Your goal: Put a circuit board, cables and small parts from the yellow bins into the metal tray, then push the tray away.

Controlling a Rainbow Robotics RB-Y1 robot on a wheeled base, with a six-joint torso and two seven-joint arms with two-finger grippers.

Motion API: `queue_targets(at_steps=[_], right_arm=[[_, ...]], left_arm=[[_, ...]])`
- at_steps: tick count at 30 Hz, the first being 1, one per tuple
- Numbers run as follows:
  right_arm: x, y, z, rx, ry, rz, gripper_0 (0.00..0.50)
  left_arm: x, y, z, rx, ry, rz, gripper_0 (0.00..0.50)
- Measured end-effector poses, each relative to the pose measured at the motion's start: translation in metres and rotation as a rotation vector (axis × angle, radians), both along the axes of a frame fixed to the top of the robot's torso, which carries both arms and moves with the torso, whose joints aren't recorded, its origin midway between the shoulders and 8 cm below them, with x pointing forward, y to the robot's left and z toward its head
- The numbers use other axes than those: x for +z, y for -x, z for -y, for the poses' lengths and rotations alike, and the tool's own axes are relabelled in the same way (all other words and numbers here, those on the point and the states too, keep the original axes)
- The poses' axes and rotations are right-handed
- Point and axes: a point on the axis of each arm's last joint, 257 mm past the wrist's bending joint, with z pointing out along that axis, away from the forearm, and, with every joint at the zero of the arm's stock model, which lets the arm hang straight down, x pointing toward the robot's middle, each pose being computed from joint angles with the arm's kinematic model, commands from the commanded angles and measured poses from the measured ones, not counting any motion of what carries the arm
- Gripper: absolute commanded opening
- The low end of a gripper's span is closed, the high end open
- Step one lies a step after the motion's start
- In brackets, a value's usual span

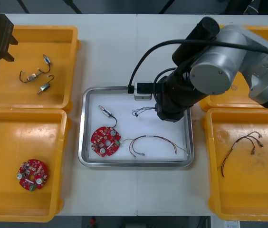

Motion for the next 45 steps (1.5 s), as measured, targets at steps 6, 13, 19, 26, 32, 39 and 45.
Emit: queue_targets(at_steps=[6, 13, 19, 26, 32, 39, 45], right_arm=[[-0.022, -0.003, -0.009, 0.028, 0.003, 0.032, 0.000], [-0.040, -0.023, 0.008, -0.019, 0.037, 0.057, 0.000], [-0.047, -0.037, 0.017, -0.059, 0.044, 0.065, 0.016], [-0.048, -0.038, 0.018, -0.064, 0.045, 0.062, 0.500], [-0.050, -0.034, 0.021, -0.065, 0.062, 0.047, 0.500], [-0.020, -0.022, 0.022, -0.064, 0.079, 0.035, 0.500], [0.023, -0.016, 0.023, -0.235, -0.013, -0.001, 0.500]], left_arm=[[-0.016, -0.011, -0.023, 0.057, -0.029, 0.016, 0.500], [-0.048, -0.024, -0.022, 0.079, -0.032, 0.024, 0.500], [-0.078, -0.029, -0.010, 0.079, -0.025, 0.006, 0.500], [-0.096, -0.029, 0.005, 0.070, -0.005, -0.017, 0.500], [-0.106, -0.026, 0.009, 0.077, 0.008, -0.037, 0.500], [-0.112, -0.023, 0.007, 0.092, 0.022, -0.050, 0.500], [-0.114, -0.023, 0.006, 0.101, 0.036, -0.051, 0.500]])
